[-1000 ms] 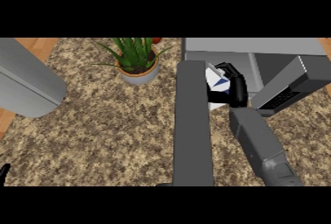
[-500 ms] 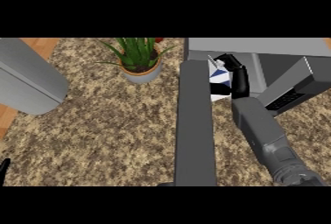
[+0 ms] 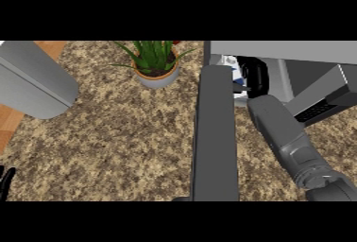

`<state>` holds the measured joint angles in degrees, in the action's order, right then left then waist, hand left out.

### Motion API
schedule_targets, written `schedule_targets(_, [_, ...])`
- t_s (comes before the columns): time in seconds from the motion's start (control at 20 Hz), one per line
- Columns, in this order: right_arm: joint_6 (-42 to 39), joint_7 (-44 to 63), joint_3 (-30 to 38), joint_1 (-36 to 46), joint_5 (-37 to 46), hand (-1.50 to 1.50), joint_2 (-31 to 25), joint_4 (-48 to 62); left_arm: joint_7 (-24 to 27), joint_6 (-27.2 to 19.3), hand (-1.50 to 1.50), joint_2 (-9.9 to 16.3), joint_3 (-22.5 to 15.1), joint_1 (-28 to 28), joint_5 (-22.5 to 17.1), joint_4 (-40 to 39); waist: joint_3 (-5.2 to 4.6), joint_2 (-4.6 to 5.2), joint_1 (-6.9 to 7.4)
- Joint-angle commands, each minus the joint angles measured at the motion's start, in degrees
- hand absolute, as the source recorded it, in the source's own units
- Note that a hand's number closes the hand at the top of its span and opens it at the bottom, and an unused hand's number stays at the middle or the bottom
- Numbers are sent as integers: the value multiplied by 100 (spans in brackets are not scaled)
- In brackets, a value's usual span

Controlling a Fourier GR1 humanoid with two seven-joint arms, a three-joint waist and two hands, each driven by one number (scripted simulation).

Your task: Pick up the milk, place it into the microwave and close the microwave

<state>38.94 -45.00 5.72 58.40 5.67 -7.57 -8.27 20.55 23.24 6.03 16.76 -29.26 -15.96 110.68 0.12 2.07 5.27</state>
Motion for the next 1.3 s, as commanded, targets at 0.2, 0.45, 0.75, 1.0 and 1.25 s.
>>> schedule_targets(0.2, [625,196,176,256,-26,150,-166,195,-77,-27,-150,91,-5,290,102,-141,7,84,93])
schedule_targets(0.45, [560,252,322,104,-112,150,-485,287,26,83,-150,18,-116,68,198,-11,15,71,179])
schedule_targets(0.75, [345,195,325,-49,-80,150,-667,368,-146,11,-150,29,-131,383,94,-180,25,151,231])
schedule_targets(1.0, [657,286,219,-149,64,150,-748,515,-313,-101,-150,41,-124,555,81,-166,28,160,229])
schedule_targets(1.25, [512,416,-19,-37,314,-150,-697,642,-304,-67,-150,64,-241,727,234,-382,23,163,239])
